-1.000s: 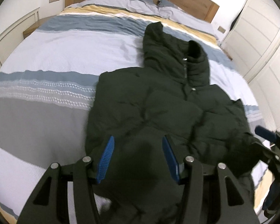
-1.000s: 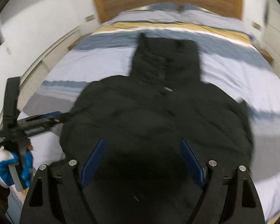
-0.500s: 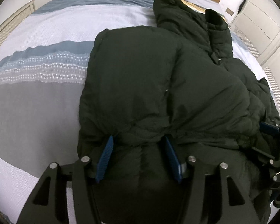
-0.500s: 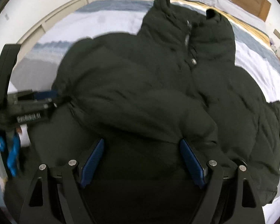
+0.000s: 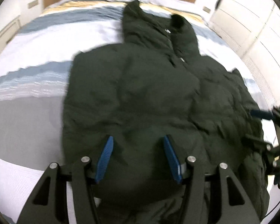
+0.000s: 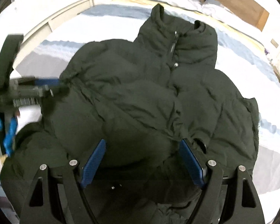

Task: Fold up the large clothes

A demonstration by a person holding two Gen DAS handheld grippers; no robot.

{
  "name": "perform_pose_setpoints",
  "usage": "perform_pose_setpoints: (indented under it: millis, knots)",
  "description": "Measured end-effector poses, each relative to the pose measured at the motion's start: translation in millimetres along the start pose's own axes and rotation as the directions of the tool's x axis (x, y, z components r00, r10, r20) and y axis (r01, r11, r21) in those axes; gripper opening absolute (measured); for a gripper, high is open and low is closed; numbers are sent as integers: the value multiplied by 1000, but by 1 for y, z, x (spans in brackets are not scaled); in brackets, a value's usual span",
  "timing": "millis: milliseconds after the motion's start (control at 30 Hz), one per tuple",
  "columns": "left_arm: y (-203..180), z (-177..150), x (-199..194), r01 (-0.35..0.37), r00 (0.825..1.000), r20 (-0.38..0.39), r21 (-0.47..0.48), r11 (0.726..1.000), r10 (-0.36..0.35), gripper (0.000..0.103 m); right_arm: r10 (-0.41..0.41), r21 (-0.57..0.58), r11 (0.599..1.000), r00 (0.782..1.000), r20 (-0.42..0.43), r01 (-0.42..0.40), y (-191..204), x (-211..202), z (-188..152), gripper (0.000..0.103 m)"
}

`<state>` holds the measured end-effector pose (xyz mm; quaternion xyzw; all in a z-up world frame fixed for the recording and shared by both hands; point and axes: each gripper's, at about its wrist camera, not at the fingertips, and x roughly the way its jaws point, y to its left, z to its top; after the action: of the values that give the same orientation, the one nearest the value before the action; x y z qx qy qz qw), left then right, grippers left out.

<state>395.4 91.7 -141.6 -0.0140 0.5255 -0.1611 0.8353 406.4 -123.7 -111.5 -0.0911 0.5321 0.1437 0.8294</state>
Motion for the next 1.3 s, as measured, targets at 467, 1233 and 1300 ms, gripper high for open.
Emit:
perform_pose_setpoints:
  millis: [467, 1233, 1300]
  knots:
    - [3, -33, 18, 18, 1000, 10, 11, 1000, -18, 57, -102, 76, 990, 980, -170, 117, 2, 40, -28, 82]
    - [-17, -46, 23, -143, 989, 50, 8, 990, 142, 61, 43, 97, 995, 998, -35, -39, -10, 41, -81, 92]
    - [-17, -45, 24, -144, 989, 46, 10, 990, 143, 61, 59, 86, 995, 998, -37, -56, -12, 39, -81, 92]
